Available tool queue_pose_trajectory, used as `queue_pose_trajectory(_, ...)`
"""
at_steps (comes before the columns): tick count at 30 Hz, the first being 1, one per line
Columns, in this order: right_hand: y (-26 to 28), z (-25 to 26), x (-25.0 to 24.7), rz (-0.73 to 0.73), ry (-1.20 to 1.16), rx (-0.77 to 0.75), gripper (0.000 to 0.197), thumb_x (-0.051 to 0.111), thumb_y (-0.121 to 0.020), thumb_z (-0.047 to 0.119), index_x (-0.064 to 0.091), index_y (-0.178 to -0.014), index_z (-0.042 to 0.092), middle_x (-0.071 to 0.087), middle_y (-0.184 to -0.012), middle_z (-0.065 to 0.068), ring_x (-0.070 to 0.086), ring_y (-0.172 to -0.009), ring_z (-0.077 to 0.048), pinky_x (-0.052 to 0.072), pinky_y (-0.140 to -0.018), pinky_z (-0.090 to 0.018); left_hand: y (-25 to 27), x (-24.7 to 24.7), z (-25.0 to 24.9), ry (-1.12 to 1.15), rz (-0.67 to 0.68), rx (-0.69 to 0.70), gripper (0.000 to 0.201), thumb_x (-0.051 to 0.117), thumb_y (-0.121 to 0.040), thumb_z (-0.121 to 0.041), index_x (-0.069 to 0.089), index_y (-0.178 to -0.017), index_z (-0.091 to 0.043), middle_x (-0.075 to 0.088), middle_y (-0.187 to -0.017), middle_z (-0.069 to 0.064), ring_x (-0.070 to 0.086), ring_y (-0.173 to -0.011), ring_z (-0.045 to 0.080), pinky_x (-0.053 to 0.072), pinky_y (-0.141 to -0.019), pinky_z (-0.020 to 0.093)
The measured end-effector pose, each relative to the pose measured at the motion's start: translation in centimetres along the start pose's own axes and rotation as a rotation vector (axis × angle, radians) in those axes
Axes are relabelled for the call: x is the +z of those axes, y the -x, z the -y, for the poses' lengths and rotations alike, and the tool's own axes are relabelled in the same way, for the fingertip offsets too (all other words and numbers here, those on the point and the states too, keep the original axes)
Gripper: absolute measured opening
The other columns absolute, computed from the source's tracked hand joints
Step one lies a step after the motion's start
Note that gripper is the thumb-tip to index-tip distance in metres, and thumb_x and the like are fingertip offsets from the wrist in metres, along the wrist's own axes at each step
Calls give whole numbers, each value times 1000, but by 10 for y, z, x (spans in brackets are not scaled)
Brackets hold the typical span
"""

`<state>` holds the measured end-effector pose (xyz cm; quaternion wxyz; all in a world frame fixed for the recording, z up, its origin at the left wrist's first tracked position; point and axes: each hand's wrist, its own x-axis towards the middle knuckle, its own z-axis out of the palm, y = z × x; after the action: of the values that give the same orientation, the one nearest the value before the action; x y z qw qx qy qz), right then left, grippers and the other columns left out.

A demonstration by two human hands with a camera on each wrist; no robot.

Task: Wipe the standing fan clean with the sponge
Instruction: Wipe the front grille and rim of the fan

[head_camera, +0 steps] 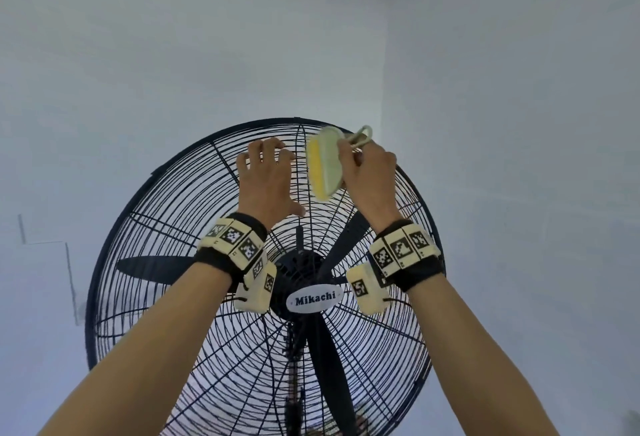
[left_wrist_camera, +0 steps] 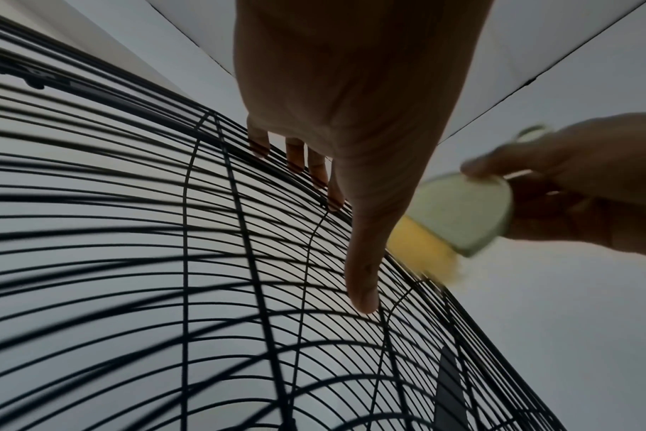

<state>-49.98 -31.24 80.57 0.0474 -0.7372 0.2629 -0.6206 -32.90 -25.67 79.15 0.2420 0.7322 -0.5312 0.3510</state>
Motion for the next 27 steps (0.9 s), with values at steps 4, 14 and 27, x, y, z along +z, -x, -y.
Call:
queue_pose_trajectory(4, -12, -11, 11, -57, 62, 17, 40, 47, -109, 37, 69, -100, 5, 68, -72, -2, 64, -68, -18, 41, -79, -6, 0, 0, 6, -4, -4, -2, 108, 94, -54, -60, 47, -143, -21, 31, -153, 4, 25, -144, 35, 23, -119, 53)
queue_pose_trajectory(14, -38, -4, 17, -70, -82, 39, 41, 48, -107, 41, 65, -87, 9, 72, -77, -5, 66, -73, -25, 44, -89, -33, 2, -3, -1, -4, 12, 3, 107, 94, -56, -57, 45, -144, -20, 30, -154, 4, 22, -147, 36, 20, -120, 55)
queue_pose_trajectory(27, -55, -4, 14, -44, -38, 22, 38, 51, -105, 40, 68, -91, 10, 66, -65, 6, 63, -68, -24, 49, -80, -37, 0, -5, -9, -98, 15, 17, 108, 90, -60, -63, 42, -146, -20, 28, -154, 4, 22, -146, 34, 24, -119, 55)
